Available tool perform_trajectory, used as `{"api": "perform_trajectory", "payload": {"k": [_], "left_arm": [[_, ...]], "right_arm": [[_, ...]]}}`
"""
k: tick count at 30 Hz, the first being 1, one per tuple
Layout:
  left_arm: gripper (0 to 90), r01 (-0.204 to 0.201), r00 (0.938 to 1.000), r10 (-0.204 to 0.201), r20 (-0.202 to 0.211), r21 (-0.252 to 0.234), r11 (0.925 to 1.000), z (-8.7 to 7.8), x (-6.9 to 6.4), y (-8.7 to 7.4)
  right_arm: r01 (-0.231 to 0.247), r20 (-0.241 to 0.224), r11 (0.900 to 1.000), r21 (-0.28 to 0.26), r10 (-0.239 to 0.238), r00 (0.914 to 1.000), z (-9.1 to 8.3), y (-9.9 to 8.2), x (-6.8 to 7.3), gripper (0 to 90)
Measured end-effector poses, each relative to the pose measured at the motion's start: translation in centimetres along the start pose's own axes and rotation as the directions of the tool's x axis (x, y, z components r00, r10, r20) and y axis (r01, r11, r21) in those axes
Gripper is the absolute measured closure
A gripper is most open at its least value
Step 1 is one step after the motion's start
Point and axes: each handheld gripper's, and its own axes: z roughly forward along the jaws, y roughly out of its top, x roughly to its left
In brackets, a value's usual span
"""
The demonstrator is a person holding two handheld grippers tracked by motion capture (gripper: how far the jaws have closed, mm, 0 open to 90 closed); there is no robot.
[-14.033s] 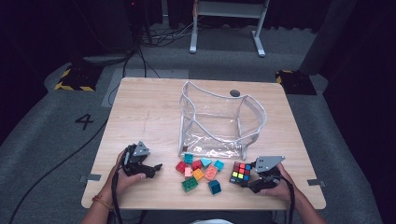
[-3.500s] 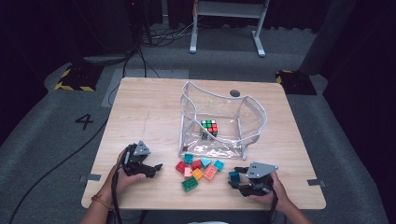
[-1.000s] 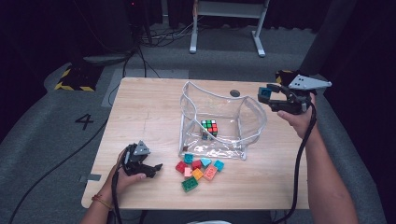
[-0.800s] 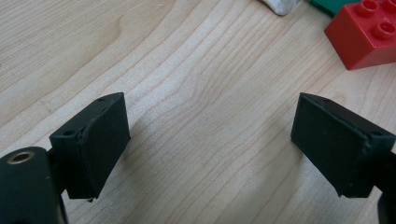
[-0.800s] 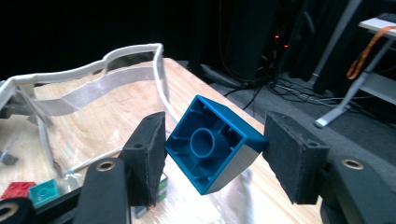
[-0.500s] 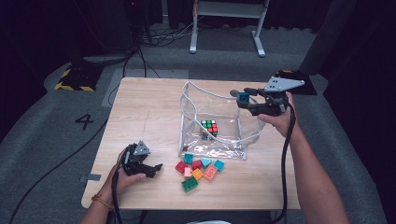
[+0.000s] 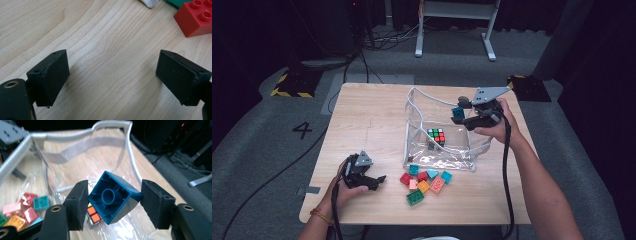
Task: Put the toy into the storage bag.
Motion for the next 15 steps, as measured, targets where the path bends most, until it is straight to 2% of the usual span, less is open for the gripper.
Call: {"api": "perform_trajectory", "payload": {"k": [3,5,9,10,12,14,15], "left_arm": [[11.7,0.0,1.0,0.0,0.0,0.0,1.0,0.0,0.0,0.0],[11.7,0.0,1.0,0.0,0.0,0.0,1.0,0.0,0.0,0.0],[11.6,0.0,1.0,0.0,0.0,0.0,1.0,0.0,0.0,0.0],[11.7,0.0,1.0,0.0,0.0,0.0,1.0,0.0,0.0,0.0],[11.7,0.0,1.0,0.0,0.0,0.0,1.0,0.0,0.0,0.0],[11.7,0.0,1.0,0.0,0.0,0.0,1.0,0.0,0.0,0.0],[11.7,0.0,1.0,0.0,0.0,0.0,1.0,0.0,0.0,0.0]], "right_arm": [[0.018,-0.018,0.9985,0.052,-0.017,0.9997,0.8,0.2,0.1,40.6],[0.042,-0.036,0.9934,0.106,-0.039,0.9986,1.4,0.4,0.3,40.7],[0.083,-0.054,0.982,0.17,-0.075,0.9957,2.1,0.6,0.4,40.7],[0.103,-0.065,0.9742,0.201,-0.092,0.9937,2.4,0.6,0.4,40.6],[0.106,-0.063,0.9606,0.257,-0.093,0.9937,2.9,0.6,0.4,40.6],[0.143,-0.076,0.9502,0.277,-0.127,0.989,3.5,0.5,0.2,40.6],[0.136,-0.072,0.9421,0.306,-0.12,0.9902,3.7,0.5,0.3,40.6]]}}
